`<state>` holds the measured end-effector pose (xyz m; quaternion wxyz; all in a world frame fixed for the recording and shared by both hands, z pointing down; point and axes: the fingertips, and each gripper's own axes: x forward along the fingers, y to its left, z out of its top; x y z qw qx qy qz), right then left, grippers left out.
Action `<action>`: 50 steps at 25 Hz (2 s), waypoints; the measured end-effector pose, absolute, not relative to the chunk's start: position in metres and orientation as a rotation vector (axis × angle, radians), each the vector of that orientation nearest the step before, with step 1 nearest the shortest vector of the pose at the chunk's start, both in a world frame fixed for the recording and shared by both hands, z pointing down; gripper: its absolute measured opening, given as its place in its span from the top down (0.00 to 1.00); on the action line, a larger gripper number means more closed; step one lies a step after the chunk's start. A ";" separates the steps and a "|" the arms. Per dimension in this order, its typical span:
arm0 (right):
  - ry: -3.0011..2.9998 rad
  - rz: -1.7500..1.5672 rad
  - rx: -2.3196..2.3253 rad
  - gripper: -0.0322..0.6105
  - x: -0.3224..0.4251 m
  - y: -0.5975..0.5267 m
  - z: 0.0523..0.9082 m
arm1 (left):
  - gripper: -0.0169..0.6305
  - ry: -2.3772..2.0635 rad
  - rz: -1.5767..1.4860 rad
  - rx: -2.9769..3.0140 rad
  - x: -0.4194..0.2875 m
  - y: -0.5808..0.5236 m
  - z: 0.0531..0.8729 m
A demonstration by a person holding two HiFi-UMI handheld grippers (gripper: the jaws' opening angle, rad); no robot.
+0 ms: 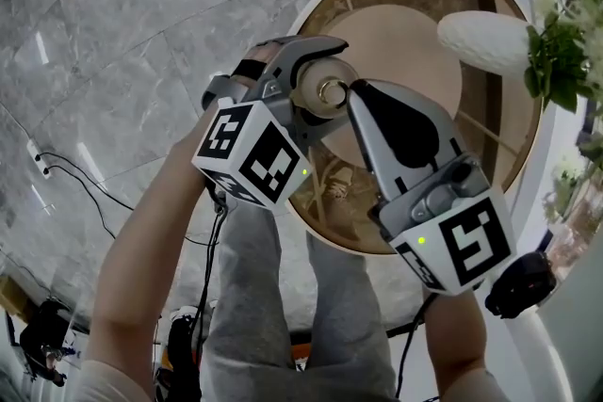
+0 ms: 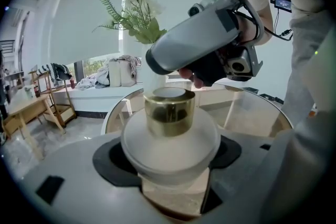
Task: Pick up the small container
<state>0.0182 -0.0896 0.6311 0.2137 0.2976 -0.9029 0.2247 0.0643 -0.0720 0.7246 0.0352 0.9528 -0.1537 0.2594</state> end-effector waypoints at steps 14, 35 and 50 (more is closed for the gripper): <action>-2.490 0.470 0.687 0.72 0.003 -0.075 0.648 | 0.46 -0.420 0.788 2.949 0.066 -0.068 0.724; -2.505 0.375 0.794 0.74 -0.002 -0.073 0.662 | 0.46 -0.424 0.801 2.940 0.064 -0.069 0.725; -2.500 0.405 0.751 0.74 -0.009 -0.063 0.611 | 0.46 -0.419 0.747 2.883 0.059 -0.056 0.673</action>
